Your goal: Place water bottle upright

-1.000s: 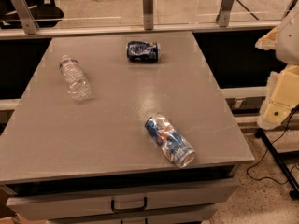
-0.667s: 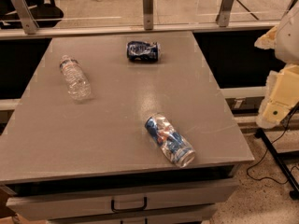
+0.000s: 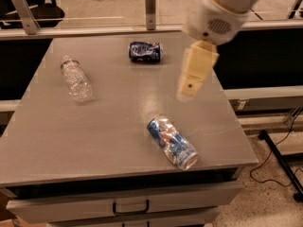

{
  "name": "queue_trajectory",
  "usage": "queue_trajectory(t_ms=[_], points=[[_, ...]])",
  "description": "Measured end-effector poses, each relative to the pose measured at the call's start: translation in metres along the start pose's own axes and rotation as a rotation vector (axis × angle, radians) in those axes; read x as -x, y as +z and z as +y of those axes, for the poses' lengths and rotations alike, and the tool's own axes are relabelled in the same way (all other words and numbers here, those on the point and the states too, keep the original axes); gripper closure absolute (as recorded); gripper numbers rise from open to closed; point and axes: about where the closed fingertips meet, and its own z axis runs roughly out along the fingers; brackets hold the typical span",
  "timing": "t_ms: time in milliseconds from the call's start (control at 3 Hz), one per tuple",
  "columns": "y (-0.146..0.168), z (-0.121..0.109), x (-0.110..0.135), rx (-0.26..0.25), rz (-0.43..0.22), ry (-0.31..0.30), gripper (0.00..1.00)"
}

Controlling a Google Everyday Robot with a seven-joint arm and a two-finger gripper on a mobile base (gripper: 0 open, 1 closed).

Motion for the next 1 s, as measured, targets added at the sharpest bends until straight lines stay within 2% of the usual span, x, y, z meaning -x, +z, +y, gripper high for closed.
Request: queue_trajectory(t_ms=[333,667,1000], points=[[0.008,-0.002,0.089,0.015,-0.098,-0.059,0.0],[0.007,-0.002,0.089,0.014,-0.098,-0.059,0.0],[0.022,-0.015,0.113,0.019,-0.129,-0.053,0.0]])
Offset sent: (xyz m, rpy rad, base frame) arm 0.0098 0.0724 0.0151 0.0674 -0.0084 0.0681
